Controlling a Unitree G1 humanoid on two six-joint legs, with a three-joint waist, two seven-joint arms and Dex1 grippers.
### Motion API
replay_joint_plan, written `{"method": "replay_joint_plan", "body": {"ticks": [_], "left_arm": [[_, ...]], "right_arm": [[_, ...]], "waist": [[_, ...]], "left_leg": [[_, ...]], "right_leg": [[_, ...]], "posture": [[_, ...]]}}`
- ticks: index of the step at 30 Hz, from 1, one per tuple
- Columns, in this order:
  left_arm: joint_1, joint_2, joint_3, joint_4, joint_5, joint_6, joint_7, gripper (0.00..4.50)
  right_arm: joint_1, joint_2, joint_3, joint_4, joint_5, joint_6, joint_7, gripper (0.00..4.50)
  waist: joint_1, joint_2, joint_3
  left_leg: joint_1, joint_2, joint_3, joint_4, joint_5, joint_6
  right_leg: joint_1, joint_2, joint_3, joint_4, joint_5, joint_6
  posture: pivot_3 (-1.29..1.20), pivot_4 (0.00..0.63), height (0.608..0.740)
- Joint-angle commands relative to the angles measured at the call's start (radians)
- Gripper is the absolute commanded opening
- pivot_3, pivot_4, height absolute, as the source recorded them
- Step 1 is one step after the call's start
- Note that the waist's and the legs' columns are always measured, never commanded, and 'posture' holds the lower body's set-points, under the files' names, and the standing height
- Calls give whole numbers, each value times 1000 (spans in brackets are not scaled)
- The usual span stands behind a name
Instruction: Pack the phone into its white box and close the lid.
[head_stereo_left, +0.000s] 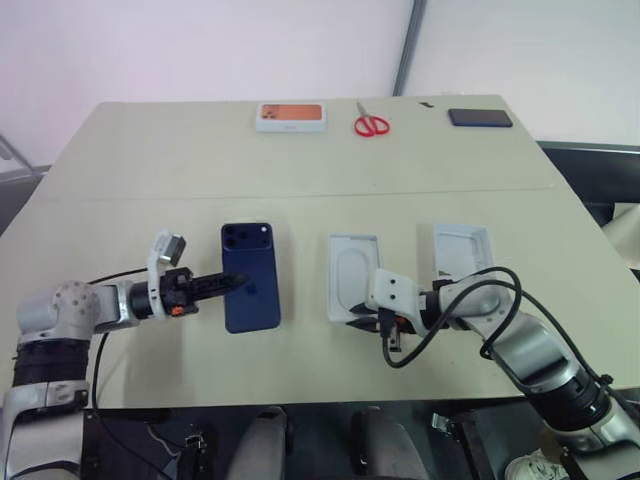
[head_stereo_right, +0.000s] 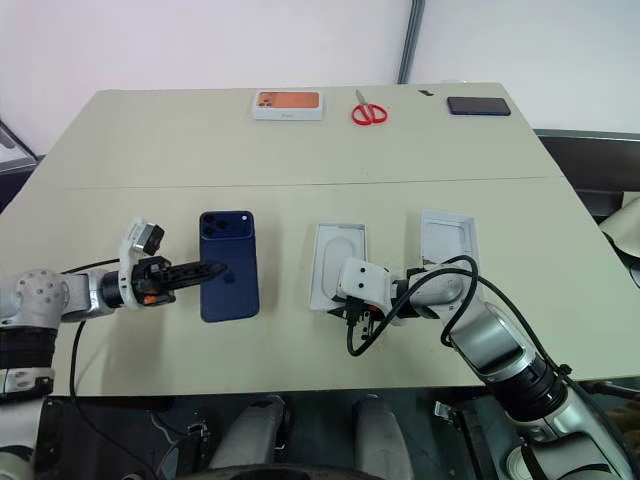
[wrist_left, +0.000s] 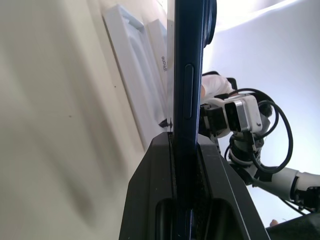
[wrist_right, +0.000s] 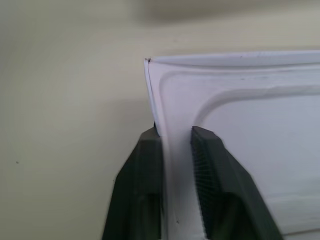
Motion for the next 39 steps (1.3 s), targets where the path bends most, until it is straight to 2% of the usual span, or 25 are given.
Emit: {"method": "replay_joint_plan", "body": {"ticks": [1, 2, 11, 17, 20, 21, 25, 26, 29, 33, 39], "left_arm": [[-35, -10, 67, -53, -63, 41, 45, 0], [-41, -16, 77, -58, -73, 56, 63, 0], [-62, -54, 121, -71, -113, 108, 152, 0], [-62, -66, 119, -72, -124, 107, 174, 0], [-59, -74, 117, -78, -125, 107, 182, 0], [-58, -75, 117, -79, -126, 106, 183, 0], [-53, -66, 102, -63, -115, 86, 161, 0], [-52, -61, 97, -58, -110, 76, 152, 0], [-48, -50, 82, -40, -97, 55, 126, 0], [-48, -44, 66, -38, -98, 46, 111, 0], [-57, -81, 59, -79, -143, 116, 139, 0]], "right_arm": [[-4, -6, 1, -7, 27, -20, 20, 3230], [-6, -16, 6, -7, 27, -27, 31, 3688], [-79, -44, -64, 33, 119, -31, 103, 3688], [-176, 13, -99, 178, 135, -39, 67, 3688], [-206, 25, -54, 269, 46, -119, 29, 2920], [-213, 26, -37, 294, 16, -152, 17, 2495], [-210, 57, 8, 316, -15, -190, 16, 275], [-210, 56, 34, 326, -49, -223, 12, 33], [-217, 61, 97, 368, -133, -294, -4, 33], [-242, 96, 118, 420, -185, -342, -21, 33], [-242, 96, 68, 413, -150, -329, 18, 33]], "waist": [[0, 0, 0], [0, 0, 0], [-3, -1, 1], [-2, -2, 2], [-1, -3, 2], [-1, -3, 2], [-2, -2, 2], [-2, -2, 2], [-5, -2, 2], [-6, -3, 2], [-6, -3, 2]], "left_leg": [[0, 0, 0, 0, 0, 0], [0, 0, 0, 0, 0, 0], [0, 0, 0, 0, 0, 0], [0, 0, 0, 0, 0, 0], [0, 0, 0, 0, 0, 0], [0, 0, 0, 0, 0, 0], [0, -1, 1, 0, 0, 0], [0, -1, 1, 0, 0, 0], [0, -1, 1, 0, 0, 0], [1, -1, 1, 0, 0, -1], [1, -1, 1, 0, 0, -1]], "right_leg": [[0, 0, 0, 0, 0, 0], [0, 0, 0, 0, 0, 0], [0, 1, 0, 0, 0, 0], [0, 1, 0, 0, 0, 0], [0, 0, 0, 0, 0, 0], [0, 0, 0, 0, 0, 0], [-1, 1, 0, 0, 0, 0], [-1, 1, 0, 0, 0, 0], [-1, 1, 0, 0, 0, 0], [0, 2, 0, 0, 0, 0], [0, 2, 0, 1, 0, 0]], "posture": [[0, 150, 740], [0, 150, 740], [0, 150, 740], [0, 150, 740], [0, 150, 740], [0, 150, 740], [0, 150, 740], [0, 150, 740], [0, 150, 740], [0, 150, 740], [0, 150, 740]]}}
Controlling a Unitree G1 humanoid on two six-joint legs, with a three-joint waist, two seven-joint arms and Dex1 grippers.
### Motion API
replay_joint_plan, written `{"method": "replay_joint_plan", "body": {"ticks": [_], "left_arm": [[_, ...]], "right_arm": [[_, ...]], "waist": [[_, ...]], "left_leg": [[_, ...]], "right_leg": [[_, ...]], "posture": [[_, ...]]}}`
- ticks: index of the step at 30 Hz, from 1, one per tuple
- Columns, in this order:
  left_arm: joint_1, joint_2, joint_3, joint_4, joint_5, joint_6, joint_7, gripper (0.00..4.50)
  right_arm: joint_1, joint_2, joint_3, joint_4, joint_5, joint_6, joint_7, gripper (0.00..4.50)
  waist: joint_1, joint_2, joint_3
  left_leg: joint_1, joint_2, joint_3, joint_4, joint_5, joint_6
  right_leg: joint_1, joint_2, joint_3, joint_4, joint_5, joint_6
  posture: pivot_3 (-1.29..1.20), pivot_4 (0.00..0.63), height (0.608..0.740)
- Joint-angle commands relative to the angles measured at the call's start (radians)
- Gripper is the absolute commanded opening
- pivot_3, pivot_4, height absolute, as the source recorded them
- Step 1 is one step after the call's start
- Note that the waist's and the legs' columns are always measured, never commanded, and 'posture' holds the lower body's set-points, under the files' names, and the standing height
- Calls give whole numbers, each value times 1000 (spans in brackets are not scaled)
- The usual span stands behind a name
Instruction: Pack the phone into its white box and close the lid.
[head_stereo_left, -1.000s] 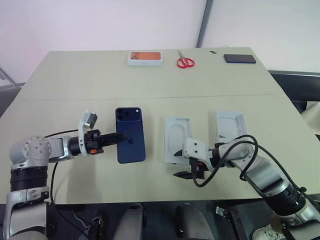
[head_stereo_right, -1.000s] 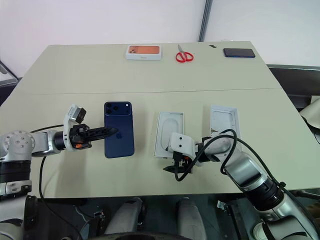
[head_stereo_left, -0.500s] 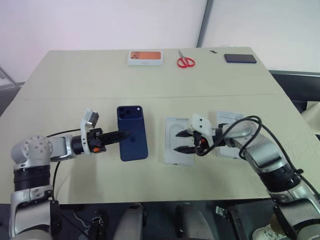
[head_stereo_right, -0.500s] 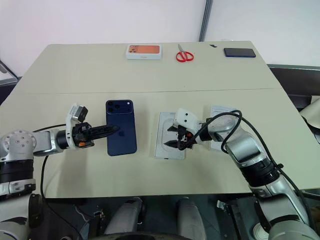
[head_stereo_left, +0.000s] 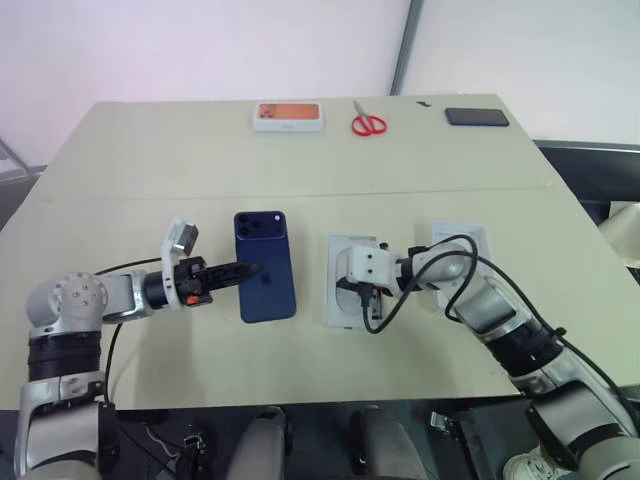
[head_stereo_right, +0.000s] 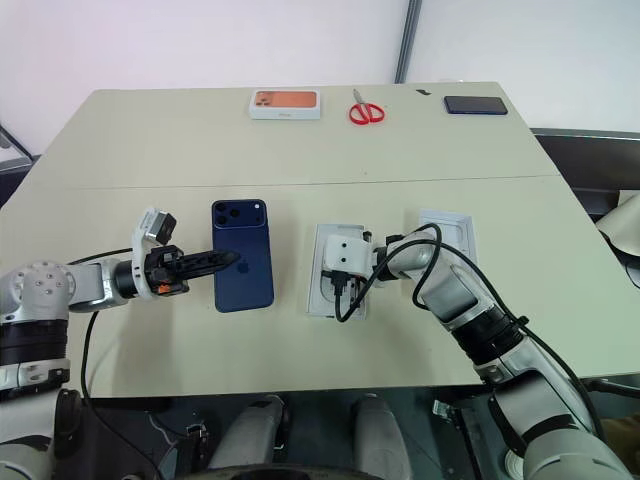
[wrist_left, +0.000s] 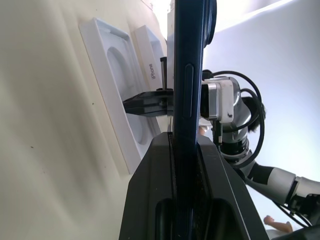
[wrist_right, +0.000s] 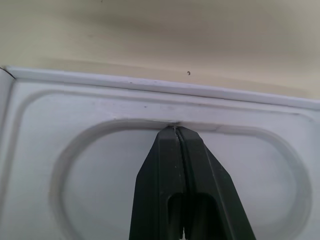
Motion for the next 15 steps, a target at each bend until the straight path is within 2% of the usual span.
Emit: {"method": "replay_joint_plan", "body": {"ticks": [1, 5, 9, 10, 12, 14, 15], "left_arm": [[-18, -15, 3, -51, -58, 42, -3, 0], [-48, -31, -14, 2, -32, 7, -22, 0], [-81, -35, -94, 66, 24, -70, -80, 0], [-91, -35, -111, 84, 35, -86, -97, 0], [-121, -44, -153, 127, 68, -119, -122, 0], [-161, -60, -194, 177, 101, -149, -147, 0], [-181, -70, -209, 206, 118, -164, -154, 0]], "right_arm": [[3, -5, -46, -10, 43, 39, 33, 33], [5, -18, -139, -15, 117, 45, 46, 33], [29, -37, -225, -9, 158, -8, 38, 33], [39, -43, -244, -11, 174, -12, 46, 537], [67, -54, -287, -20, 204, -24, 51, 1181], [107, -73, -328, -29, 232, -44, 63, 2257], [131, -83, -344, -33, 244, -59, 68, 2658]], "waist": [[1, 0, 0], [3, 0, 0], [6, 0, 0], [6, 0, 0], [6, 0, 0], [7, 0, 1], [9, 0, 1]], "left_leg": [[0, 0, 0, 0, 0, 0], [0, 0, 0, 0, 0, 0], [0, 0, 0, 0, 0, 0], [0, -1, 1, 0, 0, 0], [-1, -1, 1, 0, 0, 0], [-1, -2, 2, 0, 0, 0], [-1, -2, 2, 0, 0, 0]], "right_leg": [[0, 0, 0, 0, 0, 0], [0, -1, 0, 0, 0, 0], [0, -1, 0, 0, 0, 0], [0, -1, 0, 0, 0, 0], [0, -1, 0, 0, 0, 0], [0, 0, -1, 0, 0, 0], [0, 0, -1, 0, 0, 0]], "posture": [[0, 150, 740], [0, 150, 740], [0, 150, 740], [0, 150, 740], [0, 150, 740], [0, 150, 740], [0, 150, 740]]}}
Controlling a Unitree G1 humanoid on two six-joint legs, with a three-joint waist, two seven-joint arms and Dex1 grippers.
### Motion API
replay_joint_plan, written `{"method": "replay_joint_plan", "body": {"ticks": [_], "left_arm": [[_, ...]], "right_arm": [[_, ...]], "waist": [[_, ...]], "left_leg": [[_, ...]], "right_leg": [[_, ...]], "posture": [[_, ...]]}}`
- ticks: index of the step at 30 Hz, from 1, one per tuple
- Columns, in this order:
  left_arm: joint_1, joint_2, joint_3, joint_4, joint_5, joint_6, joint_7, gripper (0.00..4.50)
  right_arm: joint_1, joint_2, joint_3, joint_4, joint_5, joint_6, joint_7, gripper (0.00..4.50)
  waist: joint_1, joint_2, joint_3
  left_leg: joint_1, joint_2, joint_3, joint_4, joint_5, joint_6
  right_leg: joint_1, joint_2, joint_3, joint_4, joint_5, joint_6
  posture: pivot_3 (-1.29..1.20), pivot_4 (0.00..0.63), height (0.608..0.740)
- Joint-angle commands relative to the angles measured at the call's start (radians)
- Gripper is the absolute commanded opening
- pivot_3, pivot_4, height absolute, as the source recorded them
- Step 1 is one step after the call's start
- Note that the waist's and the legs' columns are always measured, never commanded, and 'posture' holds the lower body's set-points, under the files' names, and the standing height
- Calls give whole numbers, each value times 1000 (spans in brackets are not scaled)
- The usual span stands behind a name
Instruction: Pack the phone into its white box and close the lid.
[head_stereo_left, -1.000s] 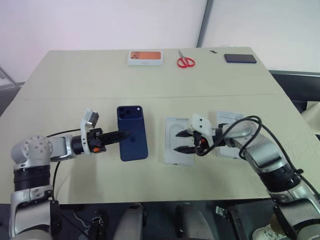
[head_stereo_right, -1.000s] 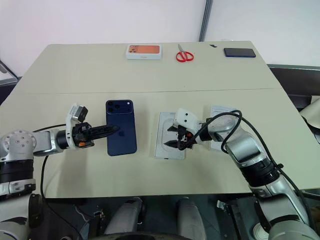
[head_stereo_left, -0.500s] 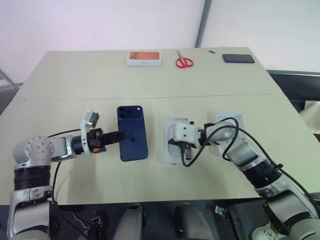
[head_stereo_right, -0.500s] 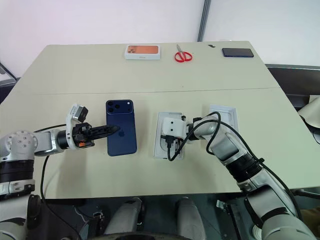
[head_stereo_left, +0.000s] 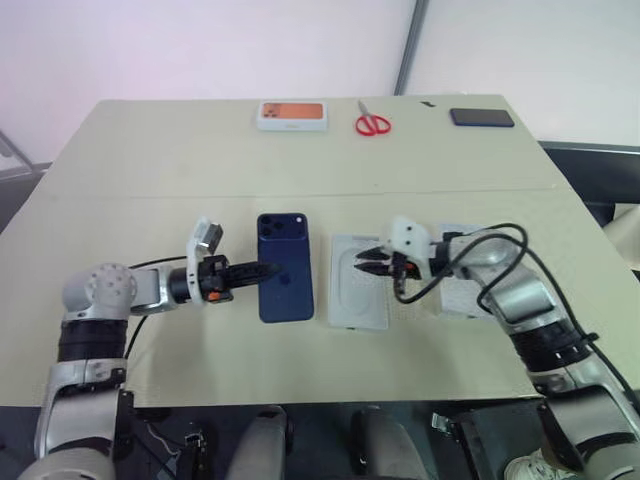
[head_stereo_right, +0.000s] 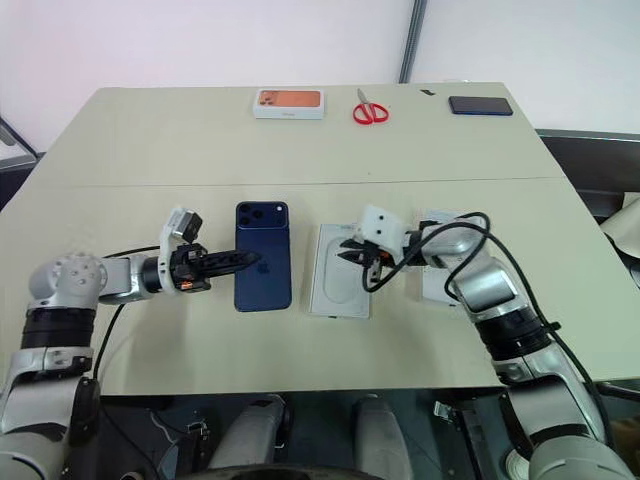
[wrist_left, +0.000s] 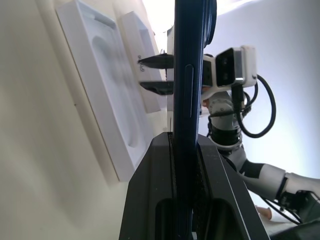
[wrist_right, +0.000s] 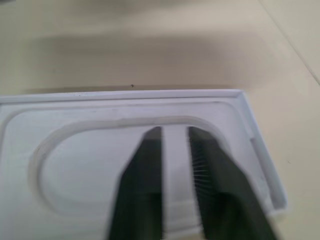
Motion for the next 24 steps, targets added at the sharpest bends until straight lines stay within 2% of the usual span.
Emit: {"method": "replay_joint_plan", "body": {"ticks": [1, 3, 4, 7, 13, 24], "left_arm": [[-83, -30, -44, 76, 45, -59, -60, 0], [-118, -48, -71, 111, 67, -73, -85, 0], [-139, -63, -80, 135, 73, -67, -91, 0], [-182, -98, -98, 184, 90, -61, -113, 0], [-207, -177, -130, 212, 132, -80, -114, 0], [-207, -259, -127, 204, 189, -91, -57, 0]], "right_arm": [[61, -33, -85, -39, 61, -57, 20, 3260], [115, -50, -112, -69, 94, -56, 37, 4187], [140, -55, -129, -85, 115, -43, 38, 4357], [191, -67, -159, -121, 163, -13, 51, 4357], [243, -74, -227, -158, 196, -74, 33, 4357], [230, -64, -200, -140, 168, -95, -5, 4357]], "waist": [[1, 0, 0], [-1, 0, 0], [-1, 0, 0], [-6, 0, 1], [-7, 0, 1], [-2, 0, 1]], "left_leg": [[0, 0, 0, 0, 0, 0], [0, 0, 0, 1, 0, 0], [0, 0, 0, 0, 0, 0], [0, 0, 1, 1, 0, 0], [0, 1, 1, 1, 0, 0], [0, 1, 0, 1, 0, 0]], "right_leg": [[0, 0, 0, 0, 0, 0], [1, 0, 0, 0, 0, 0], [1, 0, 0, 0, 0, 0], [0, 1, 0, 0, 0, 0], [0, 2, 0, 1, 0, 0], [1, 2, 0, 1, 0, 0]], "posture": [[0, 150, 740], [0, 150, 740], [0, 150, 740], [0, 150, 740], [0, 150, 740], [0, 150, 740]]}}
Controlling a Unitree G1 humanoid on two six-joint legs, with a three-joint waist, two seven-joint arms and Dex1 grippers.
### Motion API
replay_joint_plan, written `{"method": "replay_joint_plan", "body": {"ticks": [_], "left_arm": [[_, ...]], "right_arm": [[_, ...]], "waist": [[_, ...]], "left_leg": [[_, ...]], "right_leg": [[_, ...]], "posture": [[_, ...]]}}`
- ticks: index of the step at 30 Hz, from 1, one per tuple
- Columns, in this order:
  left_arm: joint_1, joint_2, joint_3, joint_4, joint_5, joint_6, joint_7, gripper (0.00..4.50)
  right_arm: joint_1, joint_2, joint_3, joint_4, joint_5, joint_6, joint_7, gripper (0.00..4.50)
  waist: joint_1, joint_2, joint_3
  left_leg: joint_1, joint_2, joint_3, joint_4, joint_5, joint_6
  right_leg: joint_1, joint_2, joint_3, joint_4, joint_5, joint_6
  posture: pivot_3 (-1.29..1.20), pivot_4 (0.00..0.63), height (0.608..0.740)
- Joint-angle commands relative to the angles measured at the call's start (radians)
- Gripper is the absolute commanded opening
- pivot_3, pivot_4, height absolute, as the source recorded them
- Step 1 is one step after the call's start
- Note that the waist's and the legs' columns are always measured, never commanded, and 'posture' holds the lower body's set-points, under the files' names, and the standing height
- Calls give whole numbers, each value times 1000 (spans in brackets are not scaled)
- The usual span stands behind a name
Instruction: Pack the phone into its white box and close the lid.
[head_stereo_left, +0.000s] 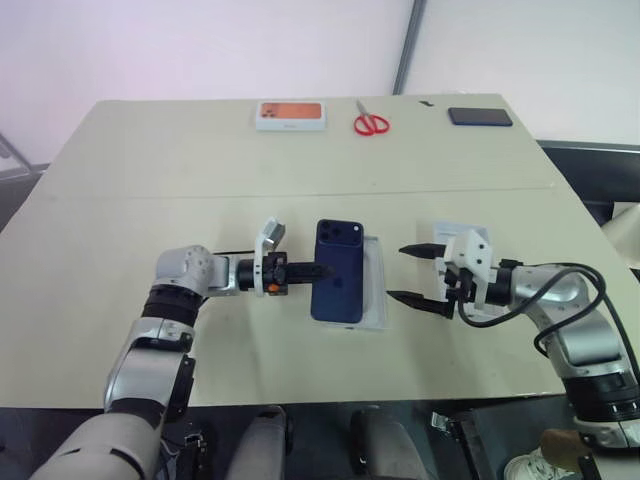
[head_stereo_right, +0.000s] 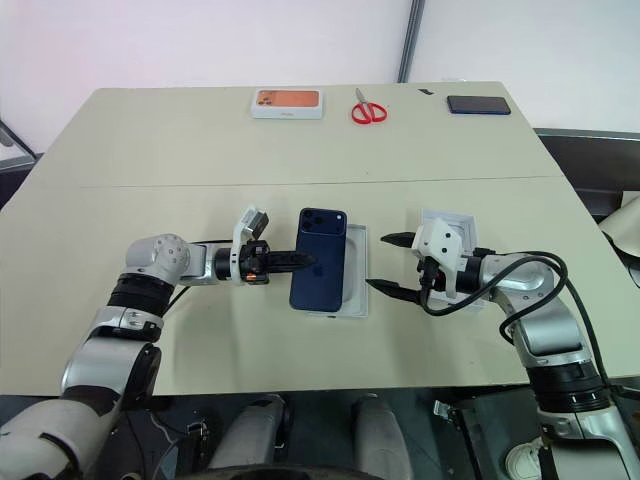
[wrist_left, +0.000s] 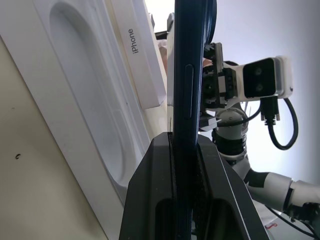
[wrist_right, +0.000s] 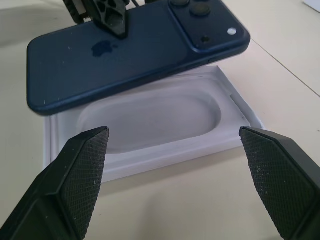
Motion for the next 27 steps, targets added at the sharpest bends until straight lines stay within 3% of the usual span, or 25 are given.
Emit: {"method": "replay_joint_plan", "body": {"ticks": [1, 6, 15, 19, 27], "left_arm": [[-24, -23, 12, -30, 1, -14, 13, 0], [-36, -58, 45, -13, 15, -31, 65, 0], [-44, -87, 30, -5, 48, -60, 88, 4321], [-45, -80, 34, -43, 36, -43, 80, 4467], [3, 27, 8, -204, 38, -60, 30, 4467]], "right_arm": [[-15, -2, 1, -13, -2, -23, -6, 4357], [-26, -1, 11, 1, -10, -30, -9, 4357], [-33, -1, 26, 13, -16, -44, -15, 4500], [-39, 3, 33, 13, -14, -44, -16, 4500], [-53, 13, 47, 22, -18, -47, -18, 4500]], "waist": [[0, 0, 0], [0, 0, 0], [2, 0, 0], [2, 0, 0], [-2, 0, 0]], "left_leg": [[0, 0, 0, 0, 0, 0], [0, 0, 0, 0, 0, 0], [0, 0, 0, 1, 0, 0], [1, 0, 0, 1, 0, 0], [1, 1, 0, 1, 0, 0]], "right_leg": [[0, 0, 0, 0, 0, 0], [0, 0, 0, 0, 0, 0], [1, 0, 0, 0, 0, 0], [2, 0, 0, 0, 0, 0], [1, 1, 0, 0, 0, 0]], "posture": [[0, 150, 740], [0, 150, 740], [0, 150, 740], [0, 150, 740], [0, 150, 740]]}}
